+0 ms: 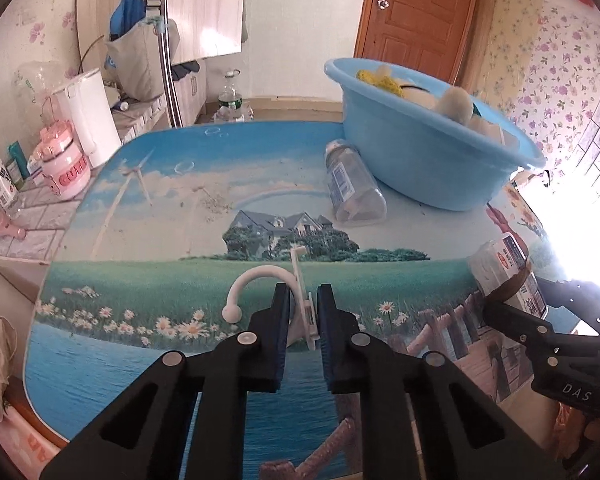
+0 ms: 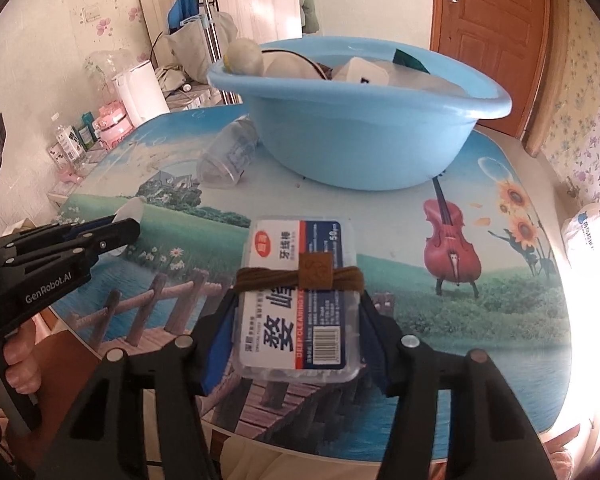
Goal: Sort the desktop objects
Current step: 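Carry hook and toothpick box into the basin and open both tools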
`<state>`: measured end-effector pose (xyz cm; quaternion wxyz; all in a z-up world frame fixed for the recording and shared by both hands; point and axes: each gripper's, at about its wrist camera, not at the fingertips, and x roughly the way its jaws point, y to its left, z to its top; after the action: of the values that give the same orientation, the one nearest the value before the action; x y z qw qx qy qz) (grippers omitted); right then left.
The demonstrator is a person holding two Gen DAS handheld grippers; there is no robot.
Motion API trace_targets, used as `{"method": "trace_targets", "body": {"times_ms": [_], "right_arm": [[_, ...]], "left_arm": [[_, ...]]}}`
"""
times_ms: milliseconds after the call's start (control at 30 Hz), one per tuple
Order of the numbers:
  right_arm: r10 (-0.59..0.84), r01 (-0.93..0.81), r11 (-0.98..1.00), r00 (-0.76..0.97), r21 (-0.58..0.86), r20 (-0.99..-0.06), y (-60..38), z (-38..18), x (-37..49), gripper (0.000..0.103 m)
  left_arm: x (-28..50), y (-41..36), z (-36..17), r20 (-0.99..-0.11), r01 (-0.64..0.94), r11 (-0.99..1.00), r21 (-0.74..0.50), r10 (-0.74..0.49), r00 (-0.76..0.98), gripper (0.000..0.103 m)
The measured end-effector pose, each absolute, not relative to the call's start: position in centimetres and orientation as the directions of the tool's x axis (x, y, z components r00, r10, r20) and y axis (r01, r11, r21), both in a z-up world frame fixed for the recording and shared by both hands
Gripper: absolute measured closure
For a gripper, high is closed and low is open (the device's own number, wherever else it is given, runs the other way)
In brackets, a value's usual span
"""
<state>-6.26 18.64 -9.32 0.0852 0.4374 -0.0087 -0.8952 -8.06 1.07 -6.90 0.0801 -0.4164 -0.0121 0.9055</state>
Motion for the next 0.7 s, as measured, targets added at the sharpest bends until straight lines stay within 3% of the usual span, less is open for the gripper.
{"method": "trace_targets", "body": {"times_ms": [267, 467, 700], "right_arm": [[-0.229, 0.209, -0.971, -0.681, 0.114, -0.696, 18.7, -4.5, -5.3, 0.049], [-0.277, 0.255, -0.959, -0.734, 0.127, -0.62, 18.7, -0.6, -5.7, 0.049], [-0.222, 0.19, -0.975, -0.751, 0.118, -0.622, 21.3, 0.7, -9.9, 0.049]], "left_arm": [[-8.2, -0.1, -1.7, -0.688, -0.113, -0.989, -0.093, 0.146, -0.711, 0.09], [-9.6, 1.0, 2.2, -0.63, -0.181, -0.979, -0.09, 0.197, -0.751, 0.09], [-13.3, 5.1, 3.9, -0.596, -0.286, -0.957, -0.049, 0.258, -0.76, 0.091]]}}
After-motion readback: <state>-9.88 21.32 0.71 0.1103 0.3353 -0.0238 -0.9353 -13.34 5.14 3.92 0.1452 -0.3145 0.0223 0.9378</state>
